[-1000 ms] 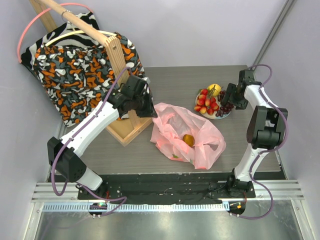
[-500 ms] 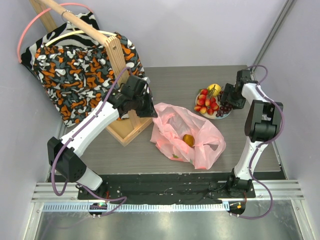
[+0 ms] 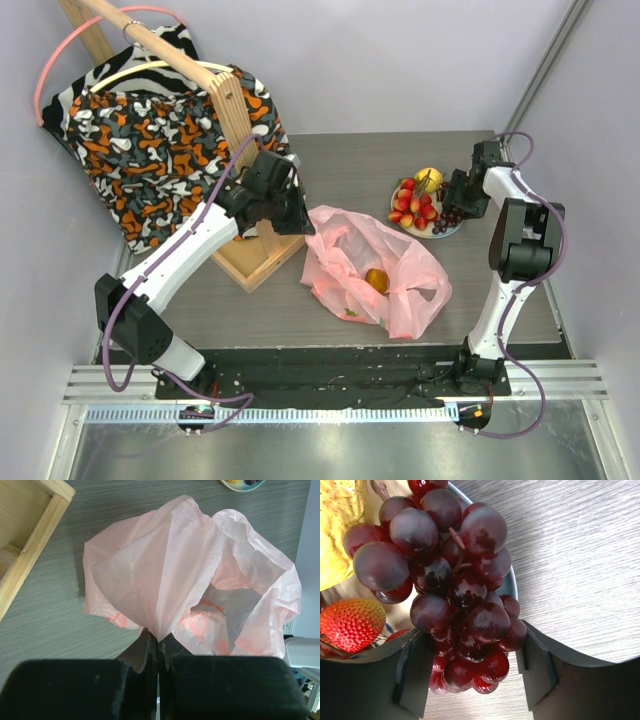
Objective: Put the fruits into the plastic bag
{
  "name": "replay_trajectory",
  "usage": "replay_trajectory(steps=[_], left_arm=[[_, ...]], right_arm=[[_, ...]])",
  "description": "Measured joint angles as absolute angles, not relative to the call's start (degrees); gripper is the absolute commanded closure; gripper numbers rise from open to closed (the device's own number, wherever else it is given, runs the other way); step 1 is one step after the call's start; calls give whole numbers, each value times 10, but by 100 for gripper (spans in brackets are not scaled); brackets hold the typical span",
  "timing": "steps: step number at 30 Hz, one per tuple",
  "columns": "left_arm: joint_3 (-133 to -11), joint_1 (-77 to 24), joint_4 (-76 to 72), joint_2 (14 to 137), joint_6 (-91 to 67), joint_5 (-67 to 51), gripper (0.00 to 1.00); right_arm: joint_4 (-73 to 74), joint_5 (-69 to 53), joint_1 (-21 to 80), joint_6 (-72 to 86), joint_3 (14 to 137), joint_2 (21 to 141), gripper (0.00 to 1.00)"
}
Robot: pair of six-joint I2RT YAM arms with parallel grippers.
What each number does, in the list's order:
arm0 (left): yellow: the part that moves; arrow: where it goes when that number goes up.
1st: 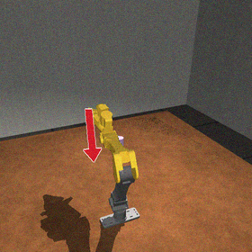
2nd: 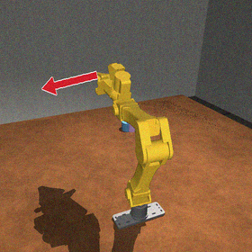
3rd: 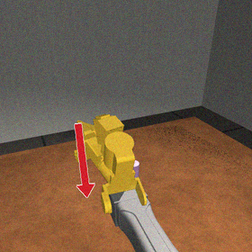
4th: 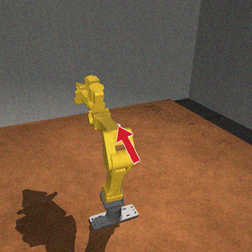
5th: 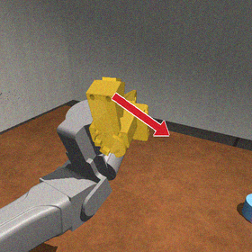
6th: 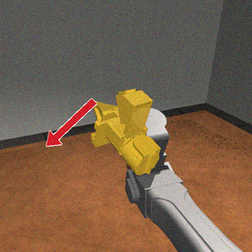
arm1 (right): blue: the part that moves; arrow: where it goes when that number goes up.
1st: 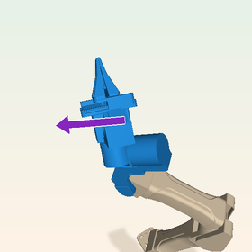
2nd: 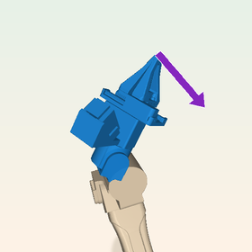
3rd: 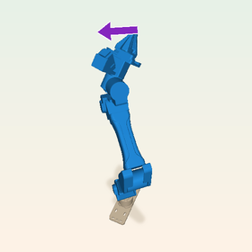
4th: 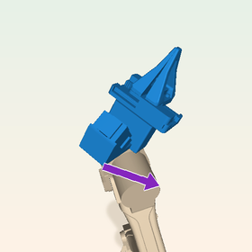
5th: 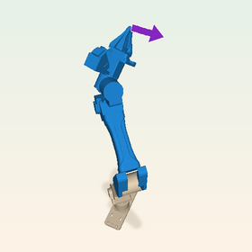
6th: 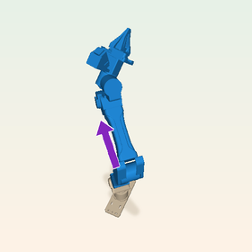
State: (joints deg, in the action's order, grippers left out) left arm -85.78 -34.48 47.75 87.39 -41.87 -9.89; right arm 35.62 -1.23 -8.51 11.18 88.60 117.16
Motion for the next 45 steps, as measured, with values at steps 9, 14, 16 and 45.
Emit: replay_trajectory(steps=[9,14,16,45], left_arm=[[-858,-345,477,874,-419,-99,100],[-858,-345,477,874,-419,-99,100],[-858,-345,476,874,-419,-99,100],[-832,-345,437,865,-419,-99,100]], right_arm=[[356,-8,-85,109,884,1171,59],[356,3,-83,109,877,1167,60],[356,9,-83,109,874,1165,60],[387,84,-104,111,871,1110,70]])
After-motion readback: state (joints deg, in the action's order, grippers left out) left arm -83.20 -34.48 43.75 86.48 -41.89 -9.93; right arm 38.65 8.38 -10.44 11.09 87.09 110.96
